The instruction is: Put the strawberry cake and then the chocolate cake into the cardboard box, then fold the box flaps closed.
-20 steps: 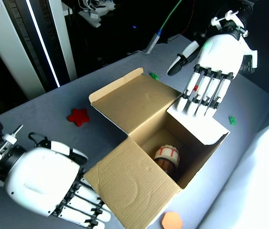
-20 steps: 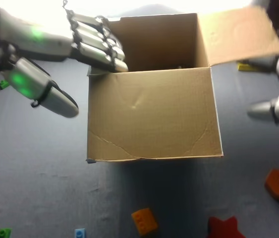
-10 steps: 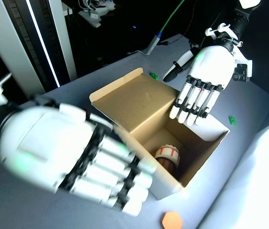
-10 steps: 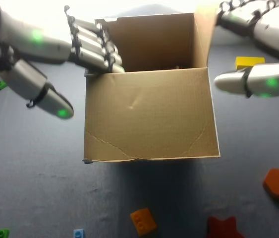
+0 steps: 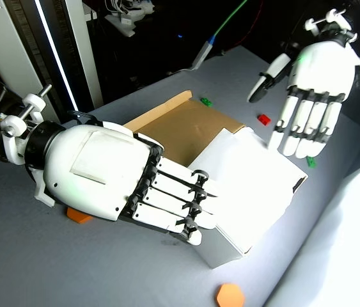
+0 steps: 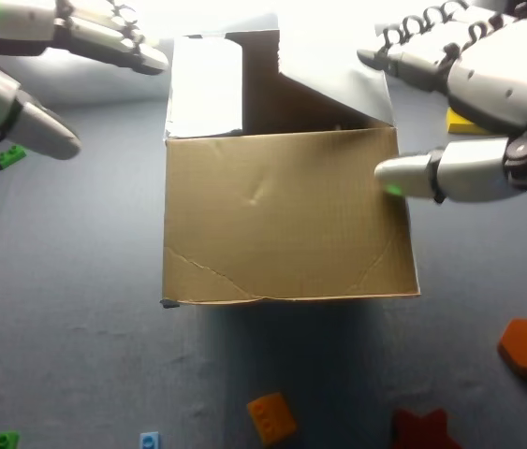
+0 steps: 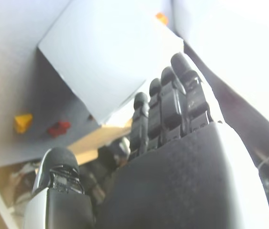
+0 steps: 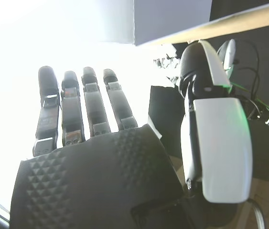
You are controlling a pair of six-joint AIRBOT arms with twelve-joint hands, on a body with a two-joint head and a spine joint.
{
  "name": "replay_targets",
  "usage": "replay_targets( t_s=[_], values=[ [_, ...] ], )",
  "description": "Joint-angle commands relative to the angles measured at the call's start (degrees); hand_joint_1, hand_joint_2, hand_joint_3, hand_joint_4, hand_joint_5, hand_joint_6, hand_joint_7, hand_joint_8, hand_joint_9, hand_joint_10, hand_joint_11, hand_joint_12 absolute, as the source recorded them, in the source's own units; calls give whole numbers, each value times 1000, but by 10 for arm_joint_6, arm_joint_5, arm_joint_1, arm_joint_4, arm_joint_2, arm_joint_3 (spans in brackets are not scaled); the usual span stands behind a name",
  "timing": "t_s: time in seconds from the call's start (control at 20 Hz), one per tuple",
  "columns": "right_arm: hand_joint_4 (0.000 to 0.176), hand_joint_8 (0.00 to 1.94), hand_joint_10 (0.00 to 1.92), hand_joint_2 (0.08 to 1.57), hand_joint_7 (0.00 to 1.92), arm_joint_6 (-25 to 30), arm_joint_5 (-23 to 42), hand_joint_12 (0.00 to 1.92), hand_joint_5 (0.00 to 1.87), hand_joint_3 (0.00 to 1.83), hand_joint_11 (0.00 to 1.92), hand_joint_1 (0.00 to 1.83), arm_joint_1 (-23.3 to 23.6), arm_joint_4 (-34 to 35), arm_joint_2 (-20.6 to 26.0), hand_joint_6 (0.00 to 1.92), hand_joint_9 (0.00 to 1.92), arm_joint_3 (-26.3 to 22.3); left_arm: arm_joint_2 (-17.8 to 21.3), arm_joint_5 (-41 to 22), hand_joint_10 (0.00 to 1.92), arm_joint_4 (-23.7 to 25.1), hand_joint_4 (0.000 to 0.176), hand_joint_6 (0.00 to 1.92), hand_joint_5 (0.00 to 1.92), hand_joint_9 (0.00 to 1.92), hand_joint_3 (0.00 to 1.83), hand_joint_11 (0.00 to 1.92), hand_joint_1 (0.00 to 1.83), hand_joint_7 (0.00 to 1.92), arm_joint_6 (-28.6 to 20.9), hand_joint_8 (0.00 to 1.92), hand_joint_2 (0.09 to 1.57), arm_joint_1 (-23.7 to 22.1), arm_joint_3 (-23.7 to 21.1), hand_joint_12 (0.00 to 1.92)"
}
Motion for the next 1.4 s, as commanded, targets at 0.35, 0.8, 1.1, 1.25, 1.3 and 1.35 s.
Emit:
replay_targets(
  t_s=[0.35, 0.8, 1.1, 1.25, 1.3, 1.35],
  values=[
    [0, 3, 10, 1144, 173, -18, 58, 804, 126, 1, 0, 238, -24, -10, -28, 6, 140, 14, 51, 4, 5, -34, 45, 5, 172, 202, 0, 0, 64, 203, -3, 3, 1116, 70, -18, 846],
    [0, 2, 10, 1142, 175, 42, 60, 734, 139, 0, 0, 248, 8, -10, 28, 4, 128, -5, 97, -2, 7, -59, 40, 7, 194, 227, 2, 0, 101, 220, 22, 4, 1124, 164, -149, 870],
    [0, 1, 9, 1132, 178, 85, 62, 751, 117, 0, 0, 233, 32, -10, 122, 0, 139, -54, 97, 19, 0, -82, 37, 1, 178, 218, 2, 0, 78, 203, 45, 0, 1128, 206, -218, 849],
    [0, 4, 16, 1124, 182, 91, 63, 921, 140, 0, 0, 248, 28, -10, 147, 4, 165, -67, 97, 33, 5, -97, 35, 8, 197, 233, 0, 0, 91, 220, 61, 5, 1120, 227, -258, 857],
    [0, 6, 17, 1120, 190, 102, 70, 934, 141, 0, 0, 228, 27, -10, 148, 4, 169, -65, 98, 39, 4, -101, 35, 7, 197, 232, 0, 0, 109, 219, 62, 4, 1119, 232, -273, 858],
    [0, 7, 18, 1118, 195, 111, 72, 935, 148, 0, 0, 238, 26, -10, 147, 6, 173, -63, 98, 42, 3, -102, 36, 6, 196, 230, 0, 0, 117, 218, 62, 3, 1121, 233, -283, 859]
  ],
)
